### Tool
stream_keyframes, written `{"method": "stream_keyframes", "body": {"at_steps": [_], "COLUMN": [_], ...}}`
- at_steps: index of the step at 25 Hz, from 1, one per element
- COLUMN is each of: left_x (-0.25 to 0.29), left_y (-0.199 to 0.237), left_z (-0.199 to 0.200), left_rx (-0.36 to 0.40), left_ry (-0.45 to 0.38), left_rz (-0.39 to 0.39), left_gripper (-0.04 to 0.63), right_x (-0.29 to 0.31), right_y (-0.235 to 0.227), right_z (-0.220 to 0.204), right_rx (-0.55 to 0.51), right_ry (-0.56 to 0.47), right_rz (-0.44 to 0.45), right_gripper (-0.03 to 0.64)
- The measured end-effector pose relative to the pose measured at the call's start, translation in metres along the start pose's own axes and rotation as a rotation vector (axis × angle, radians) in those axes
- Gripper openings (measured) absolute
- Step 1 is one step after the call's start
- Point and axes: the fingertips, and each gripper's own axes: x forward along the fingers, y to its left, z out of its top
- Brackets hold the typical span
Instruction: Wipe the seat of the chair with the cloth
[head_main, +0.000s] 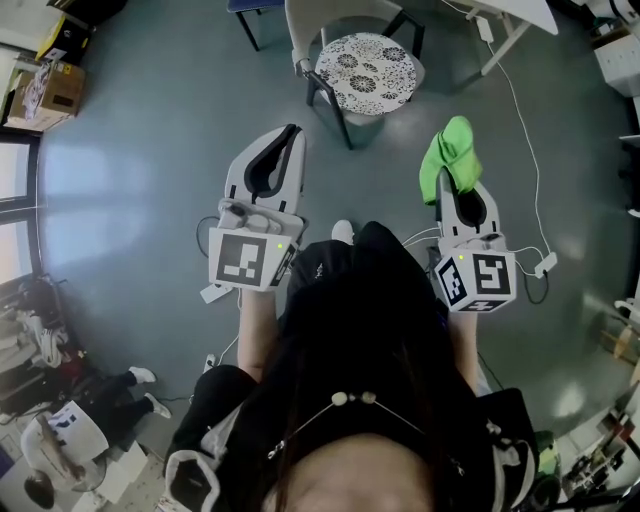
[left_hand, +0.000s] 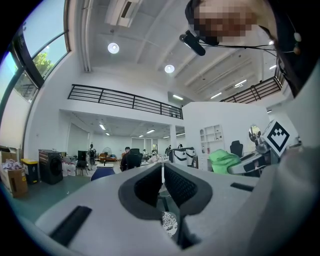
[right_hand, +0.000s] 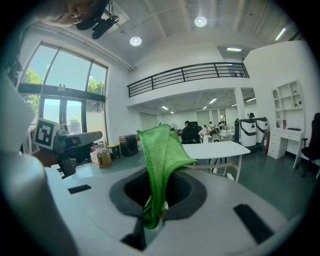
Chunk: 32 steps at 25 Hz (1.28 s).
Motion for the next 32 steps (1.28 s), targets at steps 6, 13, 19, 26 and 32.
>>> {"method": "stream_keyframes", "body": {"at_steps": [6, 13, 19, 26, 32], "left_x": [-0.005, -0.013, -0.019, -0.026, -0.026], "left_y": [0.007, 0.02, 0.025, 0.026, 0.027], "left_z": [0.0, 0.001, 0.004, 0.001, 0.002], "left_rx": [-0.007, -0.013, -0.01, -0.015, -0.026], "left_ry": [-0.014, -0.023, -0.032, -0.032, -0.036], "left_rz": [0.016, 0.049, 0.063, 0.059, 0.053], "left_gripper": [0.018, 0.018, 0.018, 0.018, 0.018], "right_x": [0.002, 0.009, 0.01, 0.005, 0.004], "right_y": [0.005, 0.009, 0.014, 0.02, 0.021], "right_z": [0.0, 0.007, 0.006, 0.004, 0.002], "right_rx": [-0.018, -0.035, -0.038, -0.04, 0.003], "right_ry": [0.003, -0.004, 0.002, -0.002, 0.025], "right_rz": [0.0, -0.001, 0.002, -0.003, 0.006], "right_gripper": [0.044, 0.044, 0.043, 0.043, 0.044]}}
